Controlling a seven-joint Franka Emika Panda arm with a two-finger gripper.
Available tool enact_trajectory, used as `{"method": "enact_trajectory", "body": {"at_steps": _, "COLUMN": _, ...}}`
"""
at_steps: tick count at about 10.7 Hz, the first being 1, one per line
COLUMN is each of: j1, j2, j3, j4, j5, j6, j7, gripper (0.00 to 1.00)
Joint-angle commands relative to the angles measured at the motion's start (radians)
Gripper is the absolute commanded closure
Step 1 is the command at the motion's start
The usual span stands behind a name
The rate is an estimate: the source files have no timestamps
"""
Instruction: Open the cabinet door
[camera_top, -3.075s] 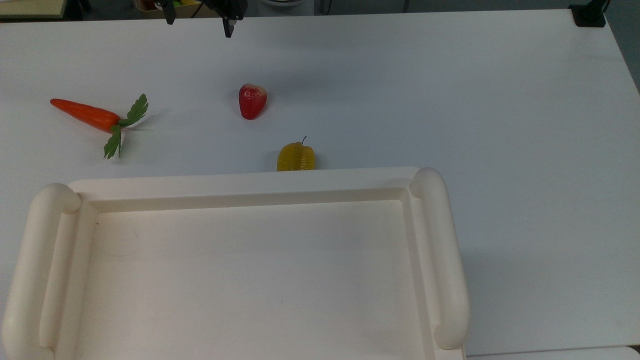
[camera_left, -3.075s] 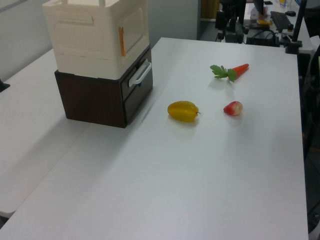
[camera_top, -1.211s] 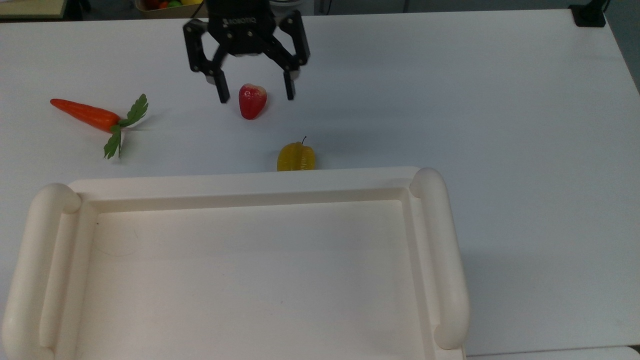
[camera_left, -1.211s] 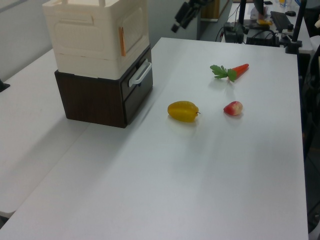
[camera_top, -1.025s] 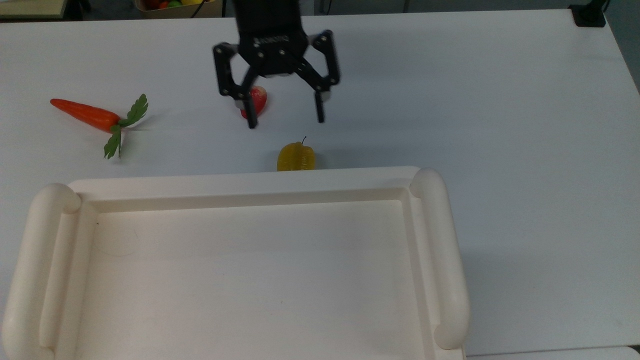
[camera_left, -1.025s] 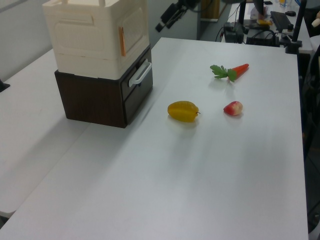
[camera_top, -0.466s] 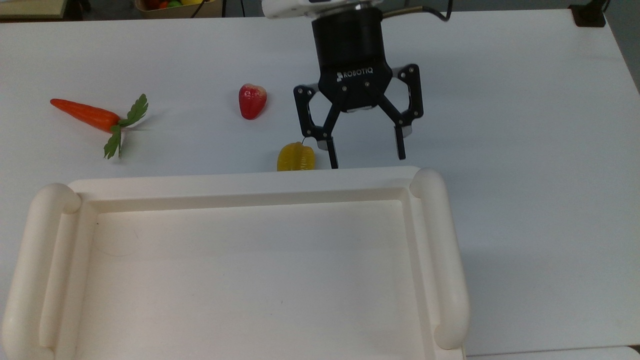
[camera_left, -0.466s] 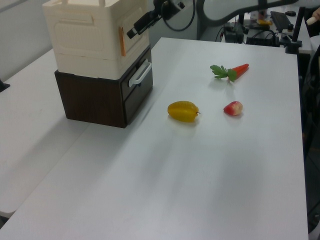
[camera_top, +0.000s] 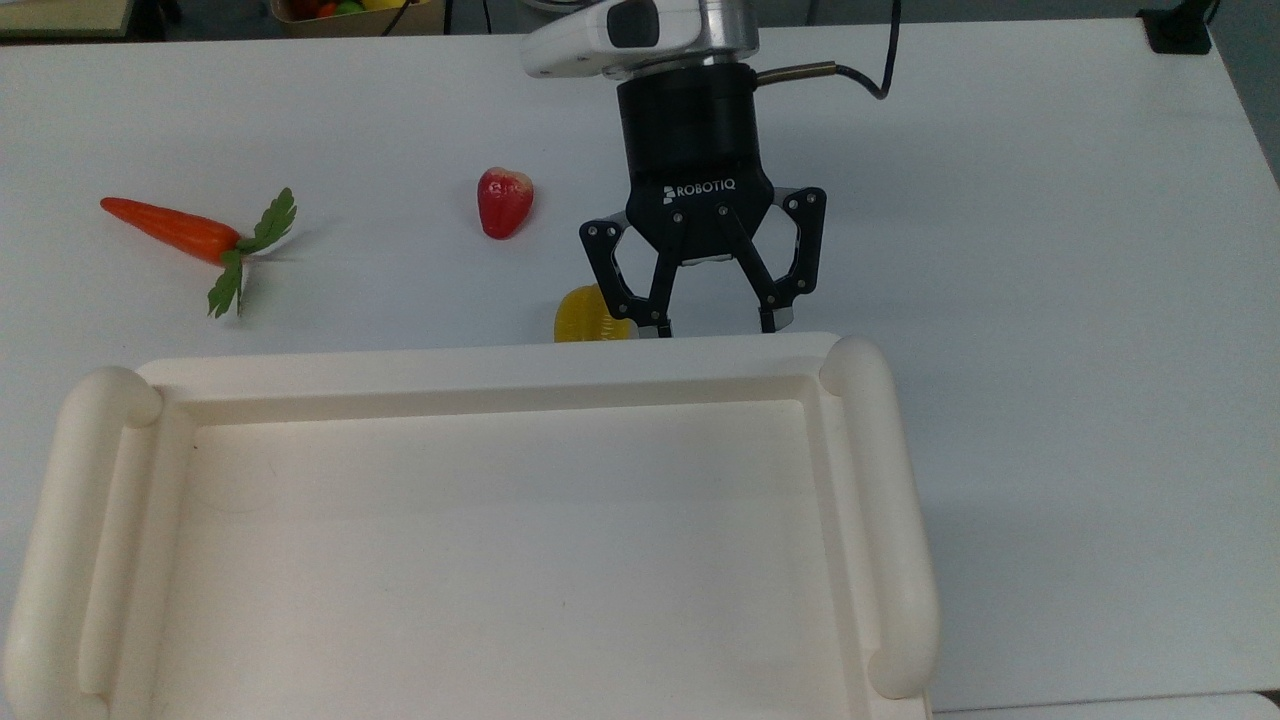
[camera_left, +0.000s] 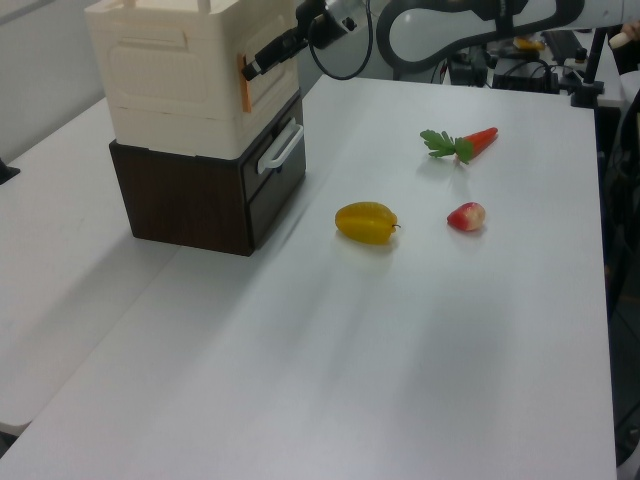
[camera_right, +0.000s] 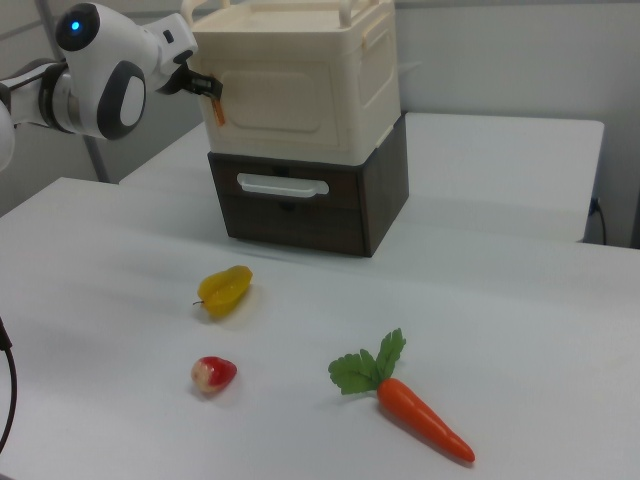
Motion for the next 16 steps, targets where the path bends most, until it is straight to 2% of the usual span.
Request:
{"method": "enact_trajectory", "body": {"at_steps": 1, "j1": 0.019, "j2": 0.039, "j3": -0.024, "j4": 0.022, "j5": -0.013, "j6": 0.074, "j7": 0.020, "gripper": 0.47}}
{"method": "enact_trajectory", "body": {"at_steps": 3, "j1": 0.020, "j2": 0.045, "j3": -0.025, "j4": 0.030, "j5": -0.013, "j6": 0.079, "j7": 0.020, "gripper": 0.52}}
{"method": "enact_trajectory", "body": {"at_steps": 5, "j1": 0.019, "j2": 0.050, "j3": -0.024, "j4": 0.030, "j5": -0.049, "j6": 0.088, "j7": 0.021, "gripper": 0.56}}
{"method": "enact_trajectory", "body": {"at_steps": 7, "j1": 0.020, "j2": 0.058, "j3": -0.024, "j4": 0.030, "j5": -0.050, "j6": 0.107, "j7": 0.020, "gripper": 0.72}}
{"method": "enact_trajectory", "body": {"at_steps": 10, "j1": 0.019, "j2": 0.054, "j3": -0.024, "j4": 0.025, "j5": -0.053, "j6": 0.108, "j7": 0.020, "gripper": 0.92}}
{"method": "enact_trajectory", "body": {"at_steps": 12, "j1": 0.019, "j2": 0.030, "j3": -0.022, "j4": 0.005, "j5": -0.052, "j6": 0.101, "j7": 0.020, "gripper": 0.97}}
{"method": "enact_trajectory", "body": {"at_steps": 14, "j1": 0.019, "j2": -0.054, "j3": -0.010, "j4": -0.080, "j5": -0.038, "j6": 0.078, "j7": 0.021, "gripper": 0.99}}
{"method": "enact_trajectory", "body": {"at_steps": 16, "j1": 0.011, "j2": -0.111, "j3": -0.010, "j4": -0.098, "j5": -0.036, "j6": -0.081, "j7": 0.023, "gripper": 1.00}}
